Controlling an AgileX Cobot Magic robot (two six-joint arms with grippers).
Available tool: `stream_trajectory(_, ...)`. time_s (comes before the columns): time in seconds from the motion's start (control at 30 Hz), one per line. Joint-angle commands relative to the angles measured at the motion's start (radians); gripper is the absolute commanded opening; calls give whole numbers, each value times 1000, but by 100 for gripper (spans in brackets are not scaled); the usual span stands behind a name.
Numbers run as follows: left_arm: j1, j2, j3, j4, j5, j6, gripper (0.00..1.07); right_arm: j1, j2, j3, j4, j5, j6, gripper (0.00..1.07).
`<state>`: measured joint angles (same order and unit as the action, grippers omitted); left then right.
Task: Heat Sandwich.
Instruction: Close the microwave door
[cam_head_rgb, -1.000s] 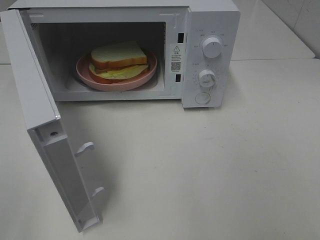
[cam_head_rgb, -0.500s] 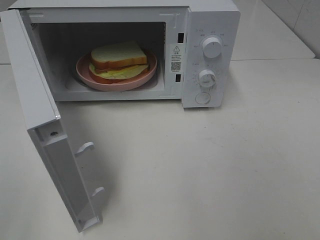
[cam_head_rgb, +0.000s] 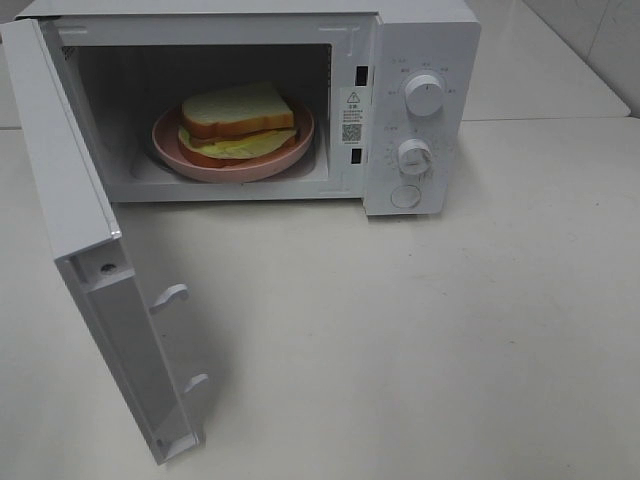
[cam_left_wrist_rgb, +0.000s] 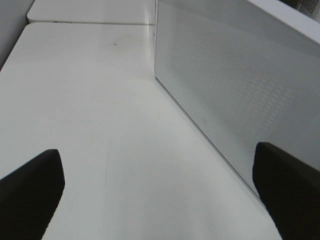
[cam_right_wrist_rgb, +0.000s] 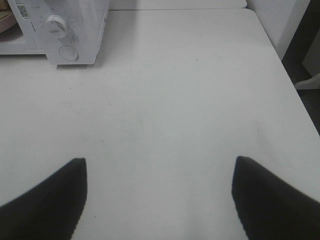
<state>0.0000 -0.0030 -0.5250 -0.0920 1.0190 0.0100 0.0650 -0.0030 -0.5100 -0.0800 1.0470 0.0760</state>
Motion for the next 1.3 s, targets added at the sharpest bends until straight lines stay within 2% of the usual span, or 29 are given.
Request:
stream_trajectory(0.03, -3, 30, -20, 0, -50, -1, 97, -7, -28, 4, -1, -12, -7, 76)
stream_trajectory(0.13, -3, 65, -20, 1, -72, 0, 96, -7, -28, 4, -1, -12, -7, 76)
stream_trajectory(0.27, -3, 154, -19, 2, -123, 0, 79, -7, -28, 4, -1, -12, -7, 76)
stream_trajectory(0.3, -3, 154, -19, 2, -123, 0, 79, -7, -28, 4, -1, -12, -7, 76)
stream_trajectory(0.33, -3, 184, -16, 2, -145, 0, 68, -7, -28, 4, -1, -12, -7, 76)
stream_trajectory(0.4, -3, 215, -15, 5, -157, 0, 55, -7, -28, 4, -1, -12, -7, 76)
stream_trajectory(0.43, -3, 215, -15, 5, -157, 0, 55, -7, -28, 4, -1, -12, -7, 76)
stream_trajectory(0.47, -3, 249, -15, 5, -163, 0, 43, -7, -28, 4, -1, -12, -7, 76)
stream_trajectory(0.57, -3, 300, -15, 11, -187, 0, 26, -7, -28, 4, -1, -12, -7, 76)
stream_trajectory(0.6, -3, 300, -15, 11, -187, 0, 26, -7, -28, 4, -1, -12, -7, 76)
stream_trajectory(0.63, -3, 338, -15, 19, -210, 0, 15, -7, -28, 4, -1, -12, -7, 76)
stream_trajectory(0.7, -3, 377, -14, 24, -240, 0, 3, -7, -28, 4, -1, -12, -7, 76)
stream_trajectory(0.73, -3, 395, -13, 25, -260, 0, 0, -7, -28, 4, -1, -12, -7, 76)
stream_trajectory(0.93, -3, 456, 39, 24, -436, 2, 0, -7, -28, 4, -1, -12, -7, 76)
stream_trajectory(1.07, -3, 516, 147, 24, -694, 3, 0, -7, -28, 4, -1, -12, -7, 76)
stream_trajectory(1.1, -3, 516, 147, 24, -694, 3, 0, -7, -28, 4, -1, -12, -7, 76)
stream_trajectory(1.2, -3, 544, 203, 24, -818, 3, 0, -7, -28, 4, -1, -12, -7, 76)
stream_trajectory(1.23, -3, 566, 243, 24, -916, 3, 0, -7, -28, 4, -1, -12, -7, 76)
stream_trajectory(1.3, -3, 577, 258, 24, -965, 3, 0, -7, -28, 4, -1, -12, -7, 76)
